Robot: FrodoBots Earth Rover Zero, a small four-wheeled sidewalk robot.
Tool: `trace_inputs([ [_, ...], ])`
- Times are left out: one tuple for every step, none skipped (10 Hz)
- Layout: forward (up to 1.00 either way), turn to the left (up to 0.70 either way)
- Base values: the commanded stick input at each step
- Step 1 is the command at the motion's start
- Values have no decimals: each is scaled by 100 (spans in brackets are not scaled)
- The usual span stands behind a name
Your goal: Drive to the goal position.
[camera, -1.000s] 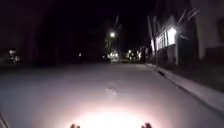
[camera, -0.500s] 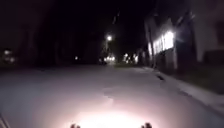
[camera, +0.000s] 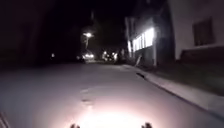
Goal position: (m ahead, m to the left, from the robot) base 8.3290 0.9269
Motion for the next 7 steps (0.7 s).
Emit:
trace_inputs([
  [70, -35],
  [70, -35],
  [70, -29],
  [70, -11],
  [70, 0],
  [70, 0],
  [70, 0],
])
